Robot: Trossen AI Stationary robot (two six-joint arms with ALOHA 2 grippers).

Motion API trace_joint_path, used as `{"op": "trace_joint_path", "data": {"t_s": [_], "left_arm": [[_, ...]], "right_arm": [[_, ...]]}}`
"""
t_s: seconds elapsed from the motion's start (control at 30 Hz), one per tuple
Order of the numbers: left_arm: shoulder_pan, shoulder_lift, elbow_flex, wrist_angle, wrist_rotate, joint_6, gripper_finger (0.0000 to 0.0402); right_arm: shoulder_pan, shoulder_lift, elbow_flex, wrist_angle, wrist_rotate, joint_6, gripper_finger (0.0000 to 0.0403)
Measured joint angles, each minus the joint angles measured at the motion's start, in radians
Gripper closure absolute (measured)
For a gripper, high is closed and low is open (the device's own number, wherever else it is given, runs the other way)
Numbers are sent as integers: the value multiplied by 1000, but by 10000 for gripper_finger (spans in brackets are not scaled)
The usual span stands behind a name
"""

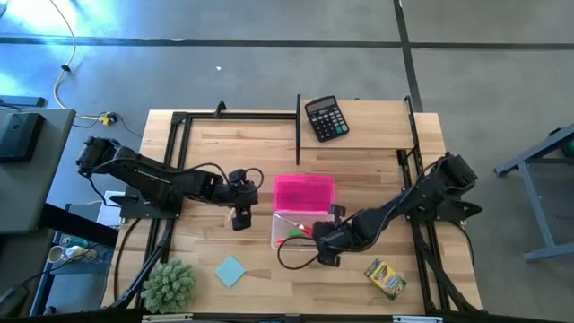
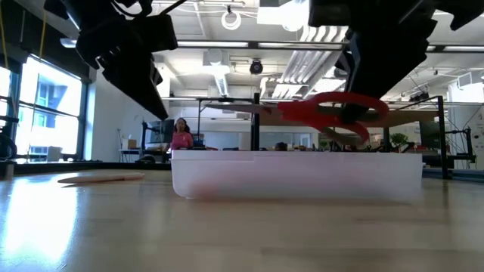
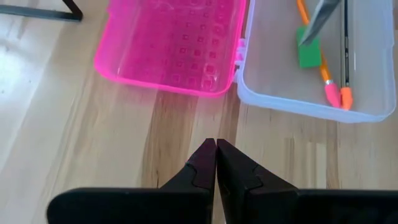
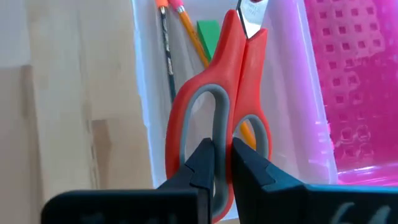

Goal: Pack school essentials
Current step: Put the red scissors into the supply box, then put the white pen into the supply box

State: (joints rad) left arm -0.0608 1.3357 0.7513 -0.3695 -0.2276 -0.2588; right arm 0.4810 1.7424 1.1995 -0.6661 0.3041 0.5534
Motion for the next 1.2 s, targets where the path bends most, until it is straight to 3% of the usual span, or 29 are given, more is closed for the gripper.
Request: {"op": "trace_joint_path", "data": {"t_s": [0.3, 0.77, 1.2], "left_arm": [[0, -2, 0, 6, 36, -4, 397], [0, -2, 0, 8, 44, -26, 397], [1, -1, 0, 8, 43, -27, 397]], "right_arm": [[-18, 43, 0, -2, -72, -8, 382], [-33, 52, 0, -3, -73, -19, 381], [-39, 52, 0, -2, -68, -30, 289]]}}
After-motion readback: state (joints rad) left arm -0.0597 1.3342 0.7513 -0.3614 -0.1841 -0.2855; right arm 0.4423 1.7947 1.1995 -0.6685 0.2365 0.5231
